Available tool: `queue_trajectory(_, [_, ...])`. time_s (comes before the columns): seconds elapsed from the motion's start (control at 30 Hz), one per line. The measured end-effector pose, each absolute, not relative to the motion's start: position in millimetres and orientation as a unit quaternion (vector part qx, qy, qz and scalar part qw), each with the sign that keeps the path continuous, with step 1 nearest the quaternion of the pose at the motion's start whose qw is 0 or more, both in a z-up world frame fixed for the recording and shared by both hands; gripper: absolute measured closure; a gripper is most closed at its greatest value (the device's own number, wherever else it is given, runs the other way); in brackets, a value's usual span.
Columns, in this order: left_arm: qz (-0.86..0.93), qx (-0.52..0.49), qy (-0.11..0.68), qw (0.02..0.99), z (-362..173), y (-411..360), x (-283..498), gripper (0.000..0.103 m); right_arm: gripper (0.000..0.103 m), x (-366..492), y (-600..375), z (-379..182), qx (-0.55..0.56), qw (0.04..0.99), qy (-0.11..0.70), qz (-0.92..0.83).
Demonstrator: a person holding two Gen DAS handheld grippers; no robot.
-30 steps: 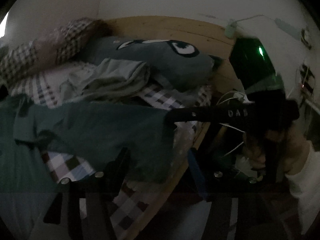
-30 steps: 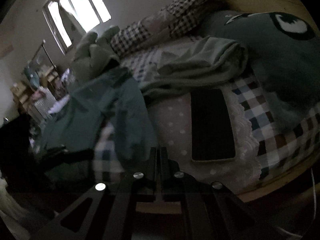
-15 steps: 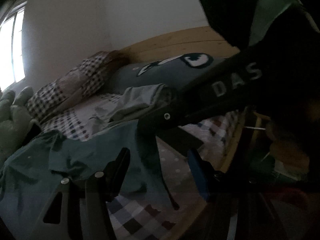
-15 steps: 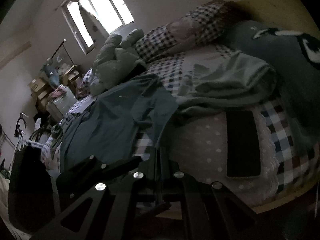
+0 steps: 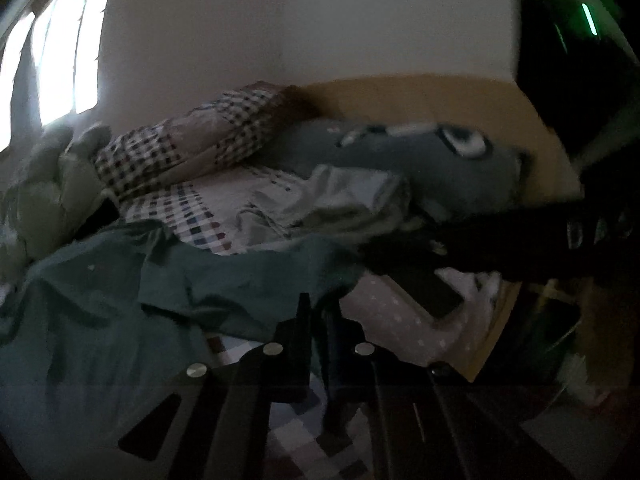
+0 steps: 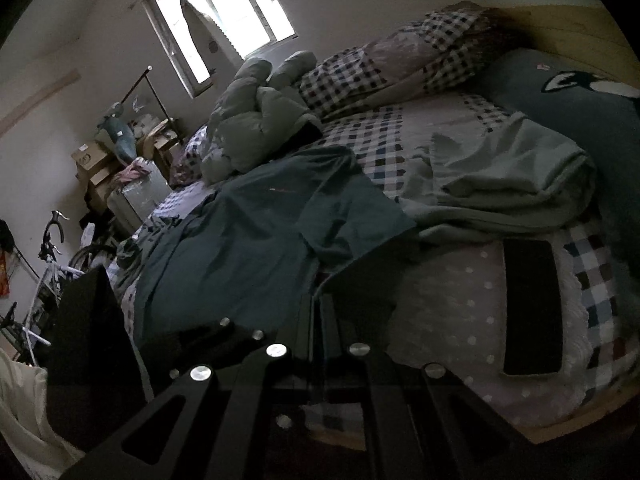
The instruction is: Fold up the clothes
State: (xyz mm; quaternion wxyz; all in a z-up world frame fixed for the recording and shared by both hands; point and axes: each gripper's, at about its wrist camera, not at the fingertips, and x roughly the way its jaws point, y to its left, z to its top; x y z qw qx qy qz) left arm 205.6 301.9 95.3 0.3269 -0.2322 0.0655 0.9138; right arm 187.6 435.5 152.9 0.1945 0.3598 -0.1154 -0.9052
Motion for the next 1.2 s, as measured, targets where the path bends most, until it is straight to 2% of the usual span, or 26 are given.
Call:
queue_trajectory(0.07, [0.906, -0.256, 0.009, 0.336, 97, 270, 191, 0.098, 0.095, 186, 433, 154, 0.358, 0.179, -0.109, -0.91])
queue_trajectory(0.2, [0.868, -0.335, -0.125, 0.344, 75, 204, 150, 0.098, 0.073, 182, 430, 151, 0.364, 0.156, -0.098, -0.913])
queue_trajectory(0.43, [0.806, -0.423, -0.271, 0.312, 4, 132, 106, 0.098, 0.071, 174, 405, 133, 0.392, 0.16, -0.073, -0.903])
queue_trajectory(0.53, [0.794, -0.432, -0.282, 0.32, -3, 127, 102, 0.097, 0.071, 169, 388, 124, 0.401, 0.172, -0.057, -0.898])
queue_trajectory(0.63, [0.783, -0.439, -0.287, 0.334, -5, 128, 100, 0.084, 0.071, 166, 368, 114, 0.413, 0.18, -0.037, -0.892])
queue_trajectory(0.67, [0.779, -0.437, -0.292, 0.341, -5, 127, 100, 0.073, 0.071, 165, 362, 111, 0.416, 0.182, -0.029, -0.89])
queue_trajectory(0.7, [0.775, -0.436, -0.296, 0.348, -4, 127, 100, 0.067, 0.071, 164, 357, 109, 0.418, 0.185, -0.025, -0.889])
queue_trajectory(0.8, [0.768, -0.431, -0.305, 0.362, -2, 129, 99, 0.057, 0.071, 162, 346, 102, 0.422, 0.194, -0.02, -0.885])
queue_trajectory(0.9, [0.774, -0.432, -0.295, 0.358, 0, 135, 97, 0.057, 0.071, 162, 340, 97, 0.427, 0.196, -0.018, -0.882])
queue_trajectory(0.97, [0.774, -0.43, -0.292, 0.363, 2, 138, 97, 0.058, 0.071, 162, 340, 95, 0.427, 0.196, -0.02, -0.882])
queue_trajectory(1.07, [0.777, -0.427, -0.279, 0.368, 7, 143, 97, 0.094, 0.071, 163, 339, 94, 0.427, 0.195, -0.024, -0.883])
queue_trajectory(1.2, [0.786, -0.418, -0.27, 0.368, 17, 140, 97, 0.1, 0.071, 163, 339, 91, 0.432, 0.193, -0.028, -0.881])
